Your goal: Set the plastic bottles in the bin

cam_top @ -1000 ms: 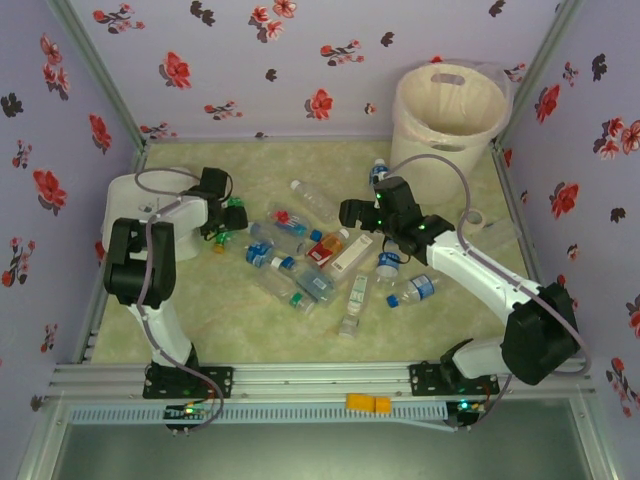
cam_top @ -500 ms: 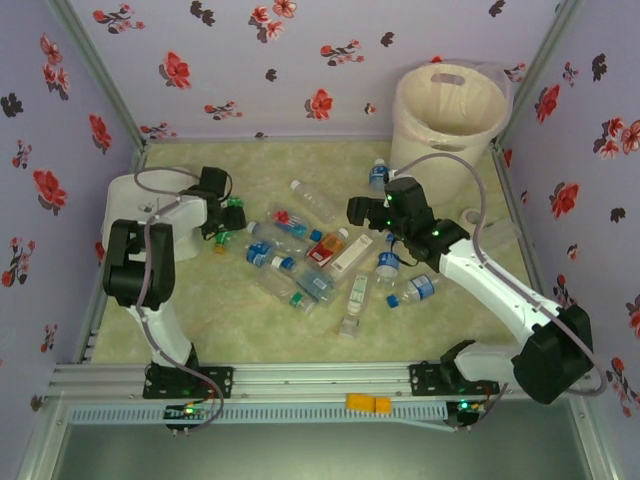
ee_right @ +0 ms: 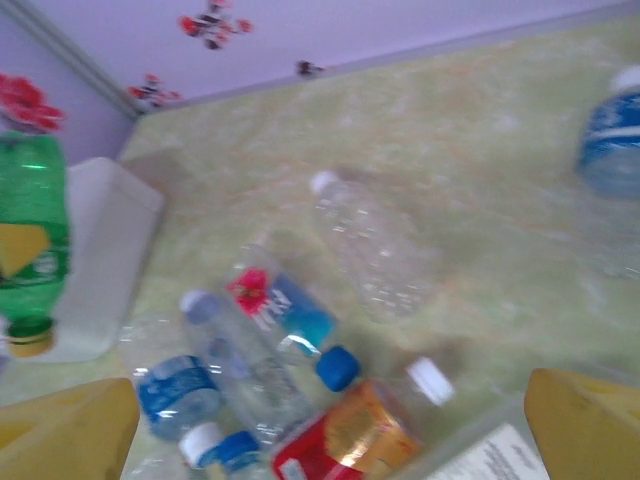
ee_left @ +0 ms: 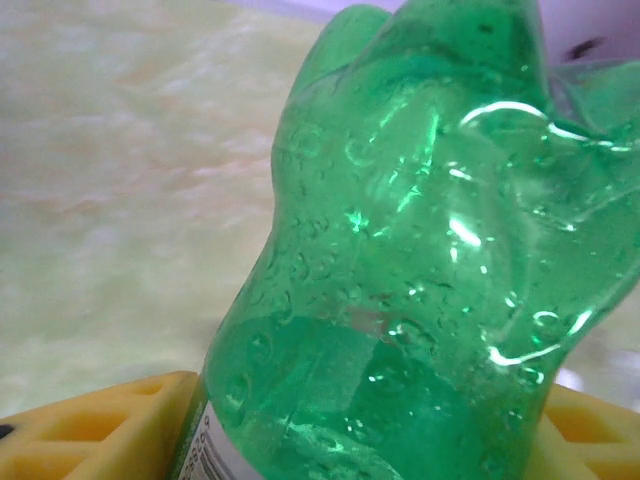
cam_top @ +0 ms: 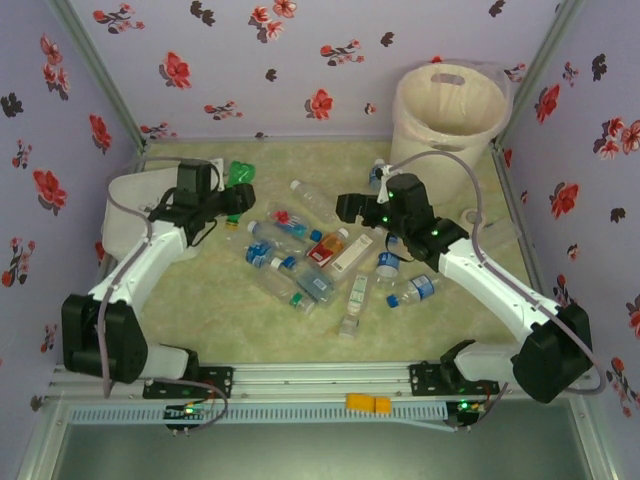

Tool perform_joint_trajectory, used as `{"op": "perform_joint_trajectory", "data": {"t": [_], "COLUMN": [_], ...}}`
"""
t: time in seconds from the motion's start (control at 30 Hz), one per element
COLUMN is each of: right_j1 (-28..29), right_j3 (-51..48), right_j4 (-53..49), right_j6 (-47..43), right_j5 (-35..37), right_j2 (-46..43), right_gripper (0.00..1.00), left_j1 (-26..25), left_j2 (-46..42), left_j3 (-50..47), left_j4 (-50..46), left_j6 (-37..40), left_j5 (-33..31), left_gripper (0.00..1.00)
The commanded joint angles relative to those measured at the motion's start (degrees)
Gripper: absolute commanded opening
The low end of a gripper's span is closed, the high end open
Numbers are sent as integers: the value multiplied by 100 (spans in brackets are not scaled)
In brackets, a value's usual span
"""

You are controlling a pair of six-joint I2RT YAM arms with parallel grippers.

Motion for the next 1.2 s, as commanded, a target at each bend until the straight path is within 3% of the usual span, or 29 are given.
{"op": "perform_joint_trajectory", "data": {"t": [0.0,0.07,0.2,0.27,0.67,0.83,1.17], "right_j1": [52,159,580,692,680,584,531], "right_j3": [-266,-499,-1056,-1133,-292,-188,-168], "right_j4": [1312,1969,3278,3503,1286,1163,1508], "right_j6": [131,143,-44,-61,-201,-9,334], "right_j5": [-1114,-1478,-1341,-1303,-228,-347,-899], "right_j2": [-7,63,176,265,-75,-93,214], "right_gripper": [100,100,100,100,98,86,80], "left_j1": [-160,-318,-825,-1081,-2279,-2613,-2906], "left_j2": [-221,-290,-298,-207,91,-82,-441], "left_j3": [-322,-436,-770,-784,-853,-976,-1280], "left_j4": [798,1071,2161,2471,2419,2467,2818], "left_j6": [-881,-1400,-2427,-2543,-1007,-364,156], "left_j5": [748,760,755,730,-105,-266,-266], "left_gripper": [30,31,29,29,29,29,29]}}
